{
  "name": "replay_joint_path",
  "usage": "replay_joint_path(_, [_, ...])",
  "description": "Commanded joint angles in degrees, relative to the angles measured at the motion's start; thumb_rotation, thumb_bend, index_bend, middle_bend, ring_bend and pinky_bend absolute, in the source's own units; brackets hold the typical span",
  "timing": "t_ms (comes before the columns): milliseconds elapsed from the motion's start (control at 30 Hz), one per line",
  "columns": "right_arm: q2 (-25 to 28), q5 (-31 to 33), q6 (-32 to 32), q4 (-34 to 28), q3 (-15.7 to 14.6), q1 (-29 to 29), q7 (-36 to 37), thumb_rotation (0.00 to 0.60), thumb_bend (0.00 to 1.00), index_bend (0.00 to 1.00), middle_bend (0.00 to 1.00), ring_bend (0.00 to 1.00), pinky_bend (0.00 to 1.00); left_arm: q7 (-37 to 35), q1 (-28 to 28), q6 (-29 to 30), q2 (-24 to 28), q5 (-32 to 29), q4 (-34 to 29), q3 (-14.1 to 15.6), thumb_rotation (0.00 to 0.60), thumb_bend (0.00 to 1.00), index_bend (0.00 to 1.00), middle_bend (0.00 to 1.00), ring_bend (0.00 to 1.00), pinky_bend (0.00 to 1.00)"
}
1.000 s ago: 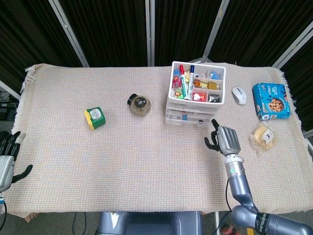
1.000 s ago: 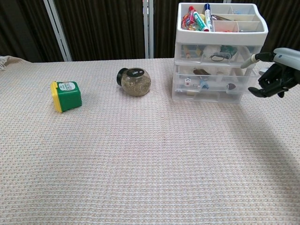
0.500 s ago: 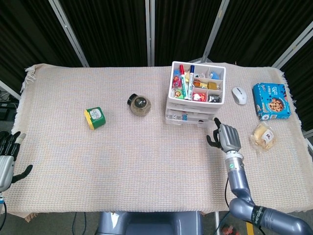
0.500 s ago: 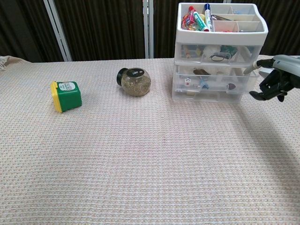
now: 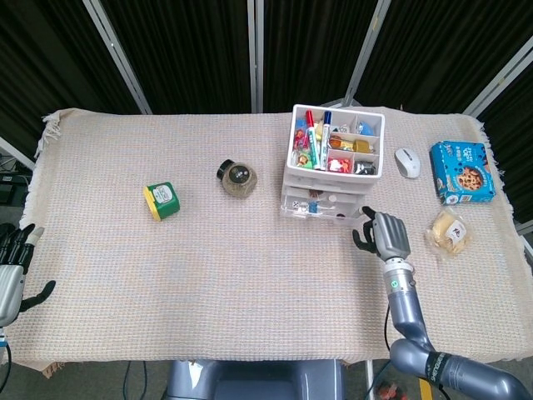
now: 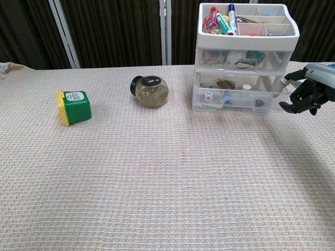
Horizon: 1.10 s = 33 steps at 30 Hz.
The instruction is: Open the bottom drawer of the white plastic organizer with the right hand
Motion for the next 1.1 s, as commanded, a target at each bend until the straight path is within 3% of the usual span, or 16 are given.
replay_joint_path(33, [0.47,-0.82,0.21,-0.72,-0.59,-0.39,0.24,0.600,0.37,0.46,0.87,0.87,0.68,0.02,0.00,-0.01,0.00,0.00,-0.01,0.00,0.600,0.29,0.00,0.00,0.00,0.00])
replay_joint_path(300, [3.72,-2.51,-0.40,-6.12,-3.47,-2.28,0.47,0.600,0.37,0.46,0.87,0.87,0.68,0.26,0.01,0.07,-0.06,-0.02,-0.05,-0.02,0.600,0.29,0.00,0.00,0.00,0.00])
replay_joint_path(800, [7.03,-6.14,-0.42,-10.00,-6.60,-4.97,3.35,0.600,0.37,0.44,0.87,0.87,0.68,0.65,-0.01,0.07,-0.13,-0.14,-0.18,-0.08,0.600,0.29,0.00,0.00,0.00,0.00])
replay_joint_path(1100, [8.25,-8.31,0.11,-12.84,-6.95,-5.56,4.54,0.600,0.33,0.30,0.87,0.87,0.68,0.63,0.02,0.08,-0.11,-0.18,-0.20,-0.08,0.600,0.29,0.00,0.00,0.00,0.00])
